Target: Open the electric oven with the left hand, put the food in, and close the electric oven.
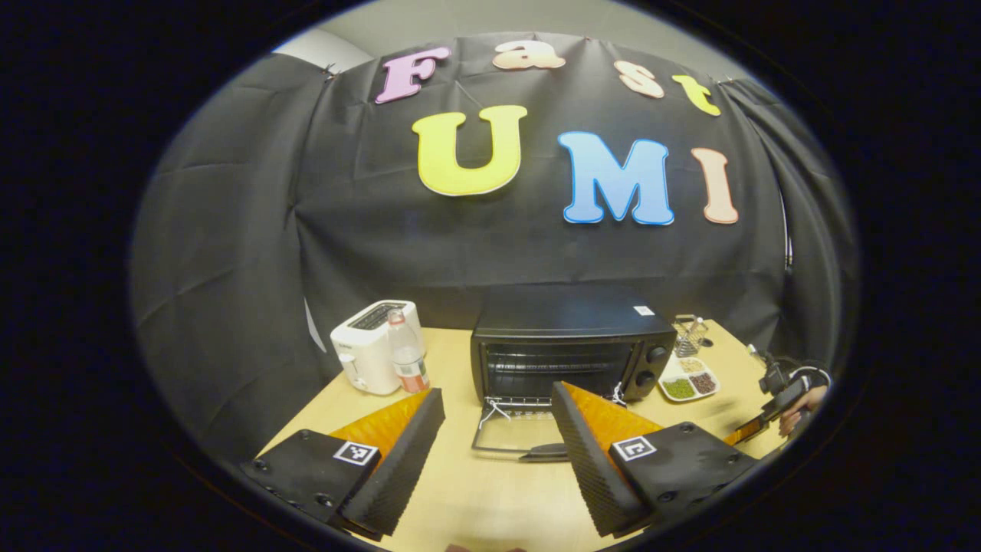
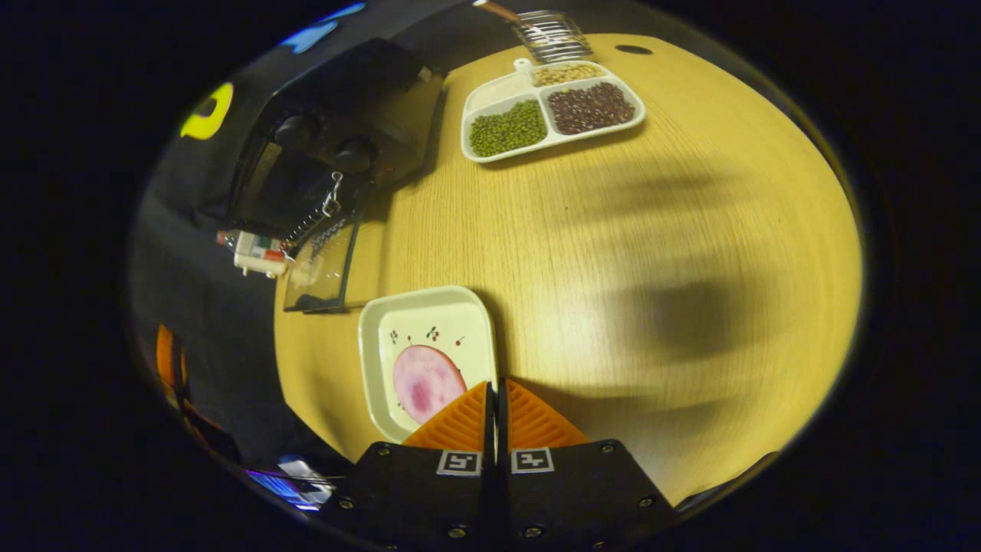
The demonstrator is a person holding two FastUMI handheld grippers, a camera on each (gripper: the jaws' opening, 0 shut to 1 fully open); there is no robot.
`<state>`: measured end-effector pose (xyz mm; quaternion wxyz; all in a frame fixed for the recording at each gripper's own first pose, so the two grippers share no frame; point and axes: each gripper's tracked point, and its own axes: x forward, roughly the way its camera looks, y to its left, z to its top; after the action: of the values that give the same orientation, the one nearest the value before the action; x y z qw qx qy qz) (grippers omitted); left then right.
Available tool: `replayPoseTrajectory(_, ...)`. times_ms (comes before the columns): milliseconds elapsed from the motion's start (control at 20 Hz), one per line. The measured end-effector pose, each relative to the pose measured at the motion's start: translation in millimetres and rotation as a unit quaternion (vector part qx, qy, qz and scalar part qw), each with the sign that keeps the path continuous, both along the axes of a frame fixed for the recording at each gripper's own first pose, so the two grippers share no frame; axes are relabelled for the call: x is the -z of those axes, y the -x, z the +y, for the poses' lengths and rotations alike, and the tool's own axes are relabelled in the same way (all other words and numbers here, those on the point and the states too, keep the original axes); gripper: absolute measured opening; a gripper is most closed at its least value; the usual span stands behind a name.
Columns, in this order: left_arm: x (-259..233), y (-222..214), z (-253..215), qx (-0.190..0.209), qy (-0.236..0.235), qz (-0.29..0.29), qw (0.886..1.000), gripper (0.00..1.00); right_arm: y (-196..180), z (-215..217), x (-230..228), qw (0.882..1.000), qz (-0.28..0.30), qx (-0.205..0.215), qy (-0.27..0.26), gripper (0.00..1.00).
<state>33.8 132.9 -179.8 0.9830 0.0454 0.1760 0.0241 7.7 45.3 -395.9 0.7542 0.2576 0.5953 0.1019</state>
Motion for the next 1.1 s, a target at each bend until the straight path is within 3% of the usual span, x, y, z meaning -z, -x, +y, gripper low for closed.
replayPoseTrajectory(100,2,0,1,-0.002,0.001,0.003,1.000,0.99,6,-6,-10,0.999,0.004,0.028,-0.043,0.00)
replayPoseTrajectory(300,7,-4,-2,-0.002,0.008,0.007,1.000,0.96,8,-8,-18,0.991,0.005,0.074,-0.116,0.00)
replayPoseTrajectory(550,-6,-10,-4,0.003,0.008,-0.007,1.000,0.99,19,-12,-40,0.980,0.000,0.144,-0.137,0.00)
replayPoseTrajectory(850,-28,-7,13,-0.012,0.020,-0.037,0.999,1.00,5,46,-94,0.960,-0.051,0.224,-0.158,0.00)
replayPoseTrajectory(1100,-34,2,44,-0.012,0.019,-0.043,0.999,0.99,-38,108,-110,0.937,-0.081,0.299,-0.162,0.00)
